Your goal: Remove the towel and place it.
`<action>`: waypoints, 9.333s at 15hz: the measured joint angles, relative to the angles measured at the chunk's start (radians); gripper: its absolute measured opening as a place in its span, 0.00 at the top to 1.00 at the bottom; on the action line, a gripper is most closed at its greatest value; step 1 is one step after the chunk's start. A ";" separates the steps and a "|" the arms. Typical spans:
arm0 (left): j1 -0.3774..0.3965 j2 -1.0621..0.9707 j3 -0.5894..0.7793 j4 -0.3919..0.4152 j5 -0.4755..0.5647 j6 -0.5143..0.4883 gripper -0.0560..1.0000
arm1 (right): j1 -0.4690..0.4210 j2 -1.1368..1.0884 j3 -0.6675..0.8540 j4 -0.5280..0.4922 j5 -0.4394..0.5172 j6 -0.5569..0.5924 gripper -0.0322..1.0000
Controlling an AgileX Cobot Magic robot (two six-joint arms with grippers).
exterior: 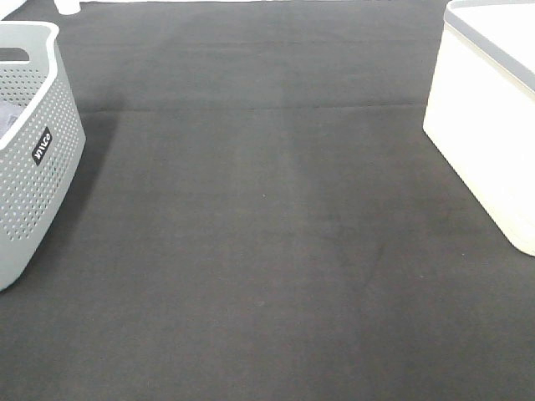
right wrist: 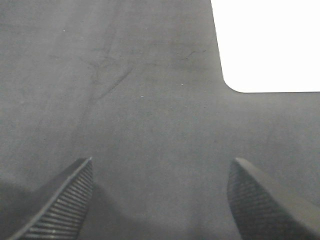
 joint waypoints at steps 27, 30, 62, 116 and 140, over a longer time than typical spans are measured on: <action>0.000 0.000 0.000 0.000 0.000 0.000 0.01 | 0.000 0.000 0.000 0.000 0.000 0.000 0.27; 0.000 0.000 0.000 0.000 0.000 0.000 0.01 | 0.000 0.000 0.000 0.000 0.000 0.000 0.27; 0.067 1.798 -0.979 0.313 -0.039 0.907 0.01 | 0.000 0.000 0.000 0.000 0.000 0.000 0.27; 0.067 1.246 -1.023 -0.277 -0.266 0.914 0.95 | 0.000 0.000 0.000 0.006 -0.001 0.000 0.27; -0.491 1.510 -1.178 -0.803 -0.413 1.322 0.95 | 0.000 0.716 -0.058 1.404 -0.084 -1.330 0.28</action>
